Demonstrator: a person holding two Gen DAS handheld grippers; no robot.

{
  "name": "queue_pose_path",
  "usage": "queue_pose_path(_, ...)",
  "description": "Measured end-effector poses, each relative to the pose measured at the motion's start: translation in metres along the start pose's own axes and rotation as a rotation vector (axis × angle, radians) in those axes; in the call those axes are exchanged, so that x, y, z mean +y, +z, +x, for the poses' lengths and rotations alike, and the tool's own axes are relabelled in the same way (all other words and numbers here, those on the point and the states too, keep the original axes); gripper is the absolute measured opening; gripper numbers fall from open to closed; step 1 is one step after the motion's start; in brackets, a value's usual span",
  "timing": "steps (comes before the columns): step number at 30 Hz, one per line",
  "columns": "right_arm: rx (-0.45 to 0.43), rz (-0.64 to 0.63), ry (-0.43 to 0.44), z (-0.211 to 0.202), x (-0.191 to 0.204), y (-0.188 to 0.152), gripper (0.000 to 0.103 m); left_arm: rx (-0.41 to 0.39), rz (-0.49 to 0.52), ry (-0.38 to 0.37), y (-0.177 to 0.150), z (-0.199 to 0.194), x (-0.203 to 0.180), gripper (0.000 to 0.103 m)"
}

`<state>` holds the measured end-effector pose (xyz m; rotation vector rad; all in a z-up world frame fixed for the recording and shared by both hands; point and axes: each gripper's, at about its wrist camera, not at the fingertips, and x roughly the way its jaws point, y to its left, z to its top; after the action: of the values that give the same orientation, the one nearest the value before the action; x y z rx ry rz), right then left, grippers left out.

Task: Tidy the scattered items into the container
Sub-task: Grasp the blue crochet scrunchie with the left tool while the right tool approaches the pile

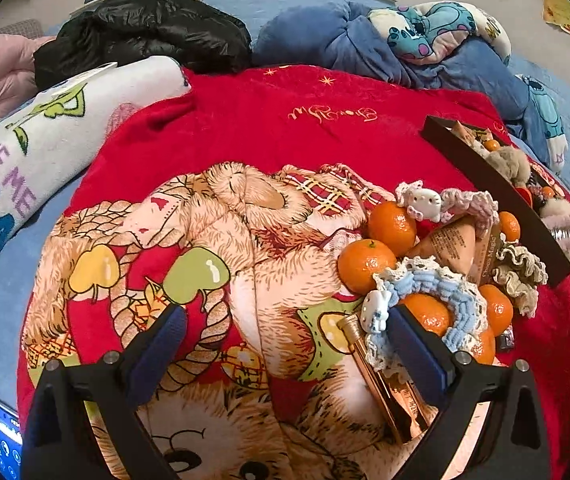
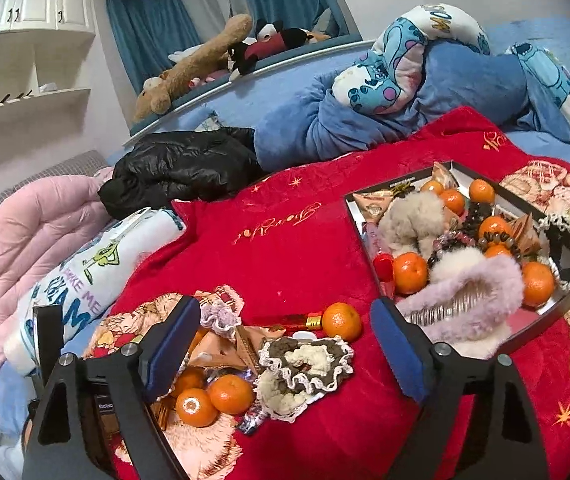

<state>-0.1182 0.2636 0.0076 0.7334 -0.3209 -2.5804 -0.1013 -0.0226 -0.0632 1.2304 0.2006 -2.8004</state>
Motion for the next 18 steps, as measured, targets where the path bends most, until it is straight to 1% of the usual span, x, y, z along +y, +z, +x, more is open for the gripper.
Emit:
queue_pose_path(1,0.005,-0.001,0.003,0.001,0.000,0.000,0.087,0.001,0.003,-0.011,0.000,0.000,-0.001,0.094)
queue_pose_path(3,0.020,-0.005,0.014,0.004,0.002,-0.002,0.080,0.009,0.010,-0.061,0.001,0.002,-0.004,0.072)
queue_pose_path(4,0.025,-0.007,0.016,0.004,0.003,-0.002,0.076,0.012,0.014,-0.090,0.002,0.003,-0.006,0.066)
queue_pose_path(5,0.027,-0.008,0.017,0.005,0.003,-0.003,0.073,0.015,0.020,-0.112,0.002,0.004,-0.007,0.052)
queue_pose_path(6,0.029,-0.005,0.017,0.006,0.003,-0.003,0.073,0.016,0.026,-0.145,0.003,0.004,-0.010,0.038)
queue_pose_path(7,0.033,0.000,0.016,0.007,0.003,-0.004,0.073,0.016,0.027,-0.164,0.002,0.003,-0.012,0.032)
queue_pose_path(8,0.035,0.005,0.015,0.007,0.002,-0.004,0.073,0.015,0.029,-0.183,0.002,0.002,-0.015,0.022)
queue_pose_path(9,0.035,0.008,0.014,0.007,0.001,-0.004,0.073,0.014,0.032,-0.190,0.002,0.001,-0.016,0.016)
queue_pose_path(12,0.035,0.028,0.005,0.007,-0.004,-0.004,0.073,0.007,0.043,-0.180,0.002,-0.002,-0.023,0.015)
queue_pose_path(15,0.036,0.061,0.007,0.006,-0.011,-0.003,0.073,0.004,0.003,-0.204,0.003,-0.005,-0.018,0.015)
queue_pose_path(18,0.033,0.080,0.022,0.004,-0.016,-0.002,0.073,-0.018,-0.007,-0.188,0.000,-0.015,-0.009,0.015)
